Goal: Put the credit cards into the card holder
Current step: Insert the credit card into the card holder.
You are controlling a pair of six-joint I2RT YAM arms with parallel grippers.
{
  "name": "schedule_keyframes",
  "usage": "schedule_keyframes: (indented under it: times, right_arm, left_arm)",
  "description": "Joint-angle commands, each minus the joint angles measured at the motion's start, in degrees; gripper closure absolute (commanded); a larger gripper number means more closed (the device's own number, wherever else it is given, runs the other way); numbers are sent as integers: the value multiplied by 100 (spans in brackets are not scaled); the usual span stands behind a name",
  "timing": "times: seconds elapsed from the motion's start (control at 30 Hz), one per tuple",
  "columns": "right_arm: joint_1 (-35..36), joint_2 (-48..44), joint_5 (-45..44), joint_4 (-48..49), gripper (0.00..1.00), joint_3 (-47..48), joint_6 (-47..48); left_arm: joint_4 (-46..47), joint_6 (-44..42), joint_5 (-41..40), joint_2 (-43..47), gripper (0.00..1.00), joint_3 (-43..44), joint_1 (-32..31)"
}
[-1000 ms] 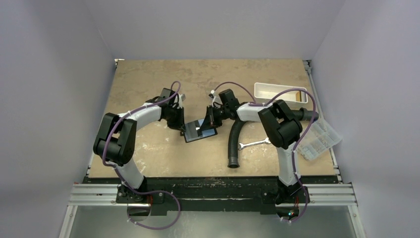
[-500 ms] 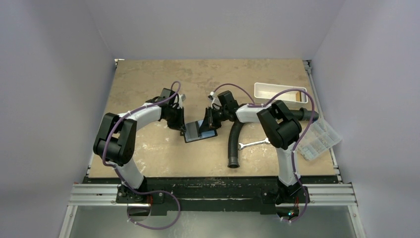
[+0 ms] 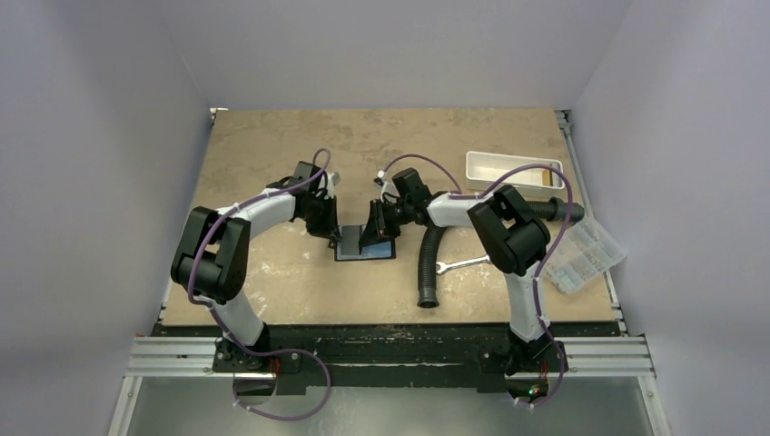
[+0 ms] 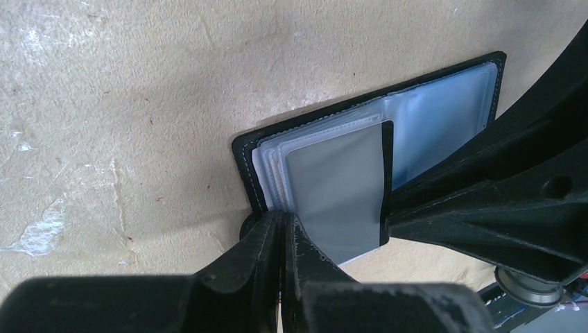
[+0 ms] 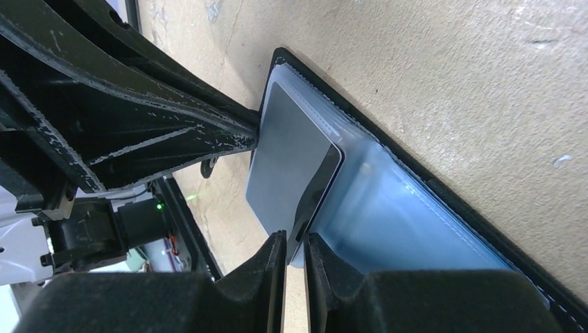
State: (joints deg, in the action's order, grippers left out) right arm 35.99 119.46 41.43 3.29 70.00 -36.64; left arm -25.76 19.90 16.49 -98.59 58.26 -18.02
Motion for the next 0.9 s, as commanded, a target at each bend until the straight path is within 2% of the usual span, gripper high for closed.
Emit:
schedule_keyframes:
  times: [0.0,0.3,0.5,0.87]
  right_arm:
    - [26,-334,-16,-74,77,251,220]
    - [88,-261,-362,-197,75,344,273]
    - [161,-150,-354,-123,78,494,205]
    - [125,-285,-527,-756,76,654,694]
  left_arm:
    - [91,-82,141,74,96,-26,-17]
    - [97,-84,156,85,96,-34,-17]
    - [109,-75,158,102,97,-43,-17]
    - [106,-78,164,129,97,-25,-17]
